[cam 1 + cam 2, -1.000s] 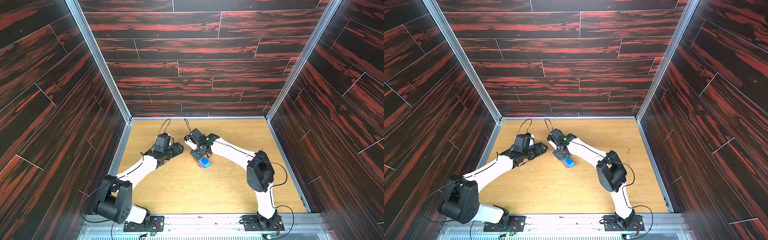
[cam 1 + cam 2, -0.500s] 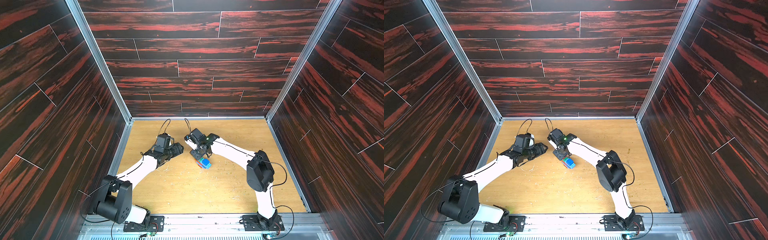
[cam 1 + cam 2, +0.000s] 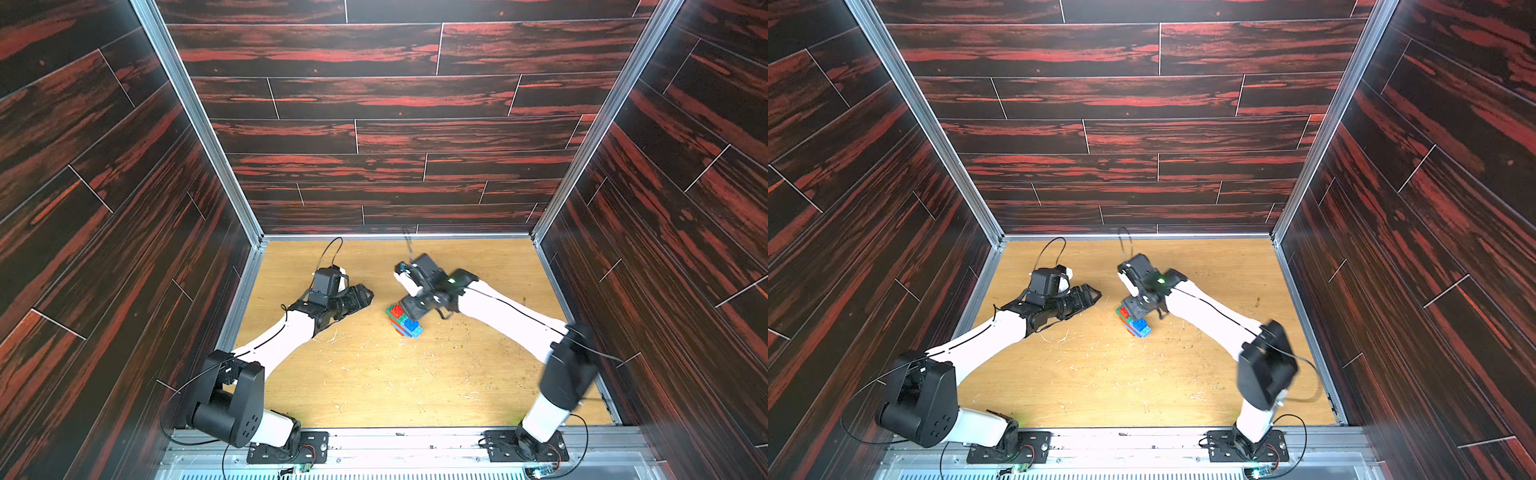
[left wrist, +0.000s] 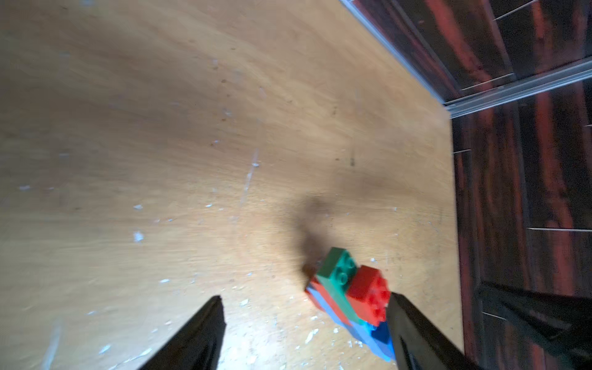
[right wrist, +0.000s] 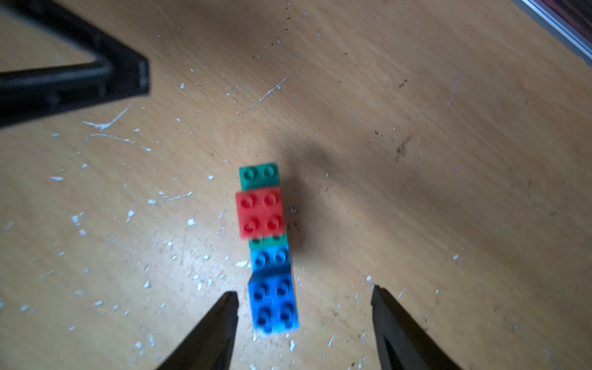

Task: Assemble a heart with lego
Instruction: Assemble the lego brick with the lego brick.

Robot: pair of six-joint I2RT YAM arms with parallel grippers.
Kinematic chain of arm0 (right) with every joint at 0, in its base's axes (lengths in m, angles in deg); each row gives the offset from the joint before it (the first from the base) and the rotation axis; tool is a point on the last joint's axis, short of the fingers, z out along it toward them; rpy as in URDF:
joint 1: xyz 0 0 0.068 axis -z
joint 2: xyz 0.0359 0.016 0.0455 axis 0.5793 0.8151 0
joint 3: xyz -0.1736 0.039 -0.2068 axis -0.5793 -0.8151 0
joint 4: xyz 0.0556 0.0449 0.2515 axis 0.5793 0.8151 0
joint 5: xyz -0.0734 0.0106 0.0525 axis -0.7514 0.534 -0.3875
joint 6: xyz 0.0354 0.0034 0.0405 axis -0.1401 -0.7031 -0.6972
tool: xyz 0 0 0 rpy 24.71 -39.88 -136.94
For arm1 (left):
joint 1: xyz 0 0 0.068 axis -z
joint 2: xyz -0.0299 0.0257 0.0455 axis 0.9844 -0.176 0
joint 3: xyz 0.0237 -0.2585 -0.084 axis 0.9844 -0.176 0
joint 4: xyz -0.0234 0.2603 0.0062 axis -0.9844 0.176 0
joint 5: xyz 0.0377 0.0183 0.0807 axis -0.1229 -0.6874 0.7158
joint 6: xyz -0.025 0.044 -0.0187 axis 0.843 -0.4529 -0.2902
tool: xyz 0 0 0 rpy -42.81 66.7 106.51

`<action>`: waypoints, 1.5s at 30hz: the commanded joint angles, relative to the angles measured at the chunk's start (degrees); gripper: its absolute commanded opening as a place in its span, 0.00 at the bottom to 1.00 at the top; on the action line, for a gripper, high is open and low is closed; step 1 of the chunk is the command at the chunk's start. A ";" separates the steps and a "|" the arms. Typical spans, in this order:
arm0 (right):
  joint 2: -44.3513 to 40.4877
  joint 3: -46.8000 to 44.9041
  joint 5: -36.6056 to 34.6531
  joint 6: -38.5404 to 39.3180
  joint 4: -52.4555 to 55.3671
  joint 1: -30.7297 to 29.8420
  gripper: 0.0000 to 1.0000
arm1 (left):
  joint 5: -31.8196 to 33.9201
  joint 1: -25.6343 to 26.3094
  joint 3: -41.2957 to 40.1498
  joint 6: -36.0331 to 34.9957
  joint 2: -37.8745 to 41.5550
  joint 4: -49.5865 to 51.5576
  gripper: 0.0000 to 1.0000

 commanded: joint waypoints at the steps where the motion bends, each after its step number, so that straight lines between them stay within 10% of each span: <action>1: -2.45 -5.91 2.71 -1.72 -2.77 -0.28 0.72 | -5.68 1.22 -2.06 0.08 -0.76 -7.03 0.88; 17: 0.65 -13.23 5.65 0.10 -11.68 0.55 0.72 | -10.59 4.33 0.88 -4.63 -10.35 -9.79 0.94; 45: 4.36 -12.45 7.96 1.73 -12.14 1.78 0.43 | -8.51 5.14 0.78 -3.29 -14.21 -14.13 0.82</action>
